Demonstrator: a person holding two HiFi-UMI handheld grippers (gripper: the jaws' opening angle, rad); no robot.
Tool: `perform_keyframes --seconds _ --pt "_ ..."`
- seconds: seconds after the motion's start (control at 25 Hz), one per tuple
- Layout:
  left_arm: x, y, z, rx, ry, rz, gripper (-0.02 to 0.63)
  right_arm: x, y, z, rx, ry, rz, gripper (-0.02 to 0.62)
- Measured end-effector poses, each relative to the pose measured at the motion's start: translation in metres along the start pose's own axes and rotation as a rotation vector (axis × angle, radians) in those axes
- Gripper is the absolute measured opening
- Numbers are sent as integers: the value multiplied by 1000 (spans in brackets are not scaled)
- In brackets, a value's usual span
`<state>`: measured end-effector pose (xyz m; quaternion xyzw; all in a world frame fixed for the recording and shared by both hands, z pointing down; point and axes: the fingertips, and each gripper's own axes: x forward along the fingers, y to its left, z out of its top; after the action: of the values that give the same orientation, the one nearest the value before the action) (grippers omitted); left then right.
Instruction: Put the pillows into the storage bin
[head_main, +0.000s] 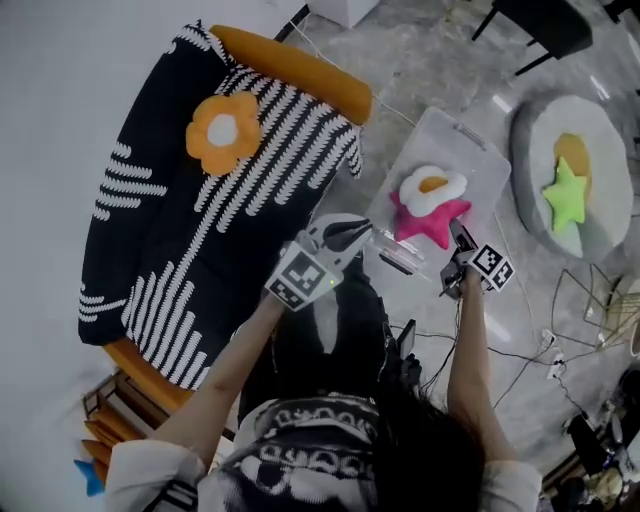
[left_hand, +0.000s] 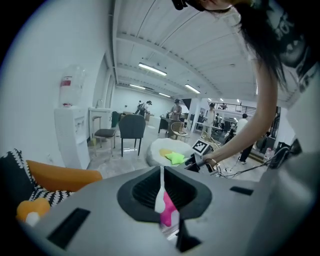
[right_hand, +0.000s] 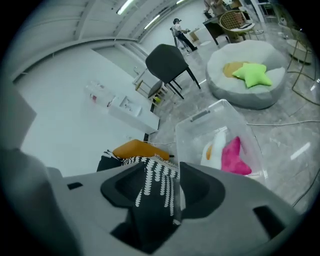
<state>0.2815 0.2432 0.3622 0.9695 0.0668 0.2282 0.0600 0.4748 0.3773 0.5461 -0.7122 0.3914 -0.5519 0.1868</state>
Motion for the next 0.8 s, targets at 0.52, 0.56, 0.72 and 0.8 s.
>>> perform_keyframes --seconds 0.52,0.56,0.72,0.8 --pt "-67 65 -23 -89 -18 216 21 82 127 -43 -309 216 159 216" --pt "-75 73 -27 -101 -27 236 21 93 144 -49 -330 232 179 216" --pt "-113 115 -49 -168 -49 323 21 145 218 -79 -429 318 252 216" --pt "-133 138 -64 -208 -54 363 21 175 253 -98 -478 374 281 218"
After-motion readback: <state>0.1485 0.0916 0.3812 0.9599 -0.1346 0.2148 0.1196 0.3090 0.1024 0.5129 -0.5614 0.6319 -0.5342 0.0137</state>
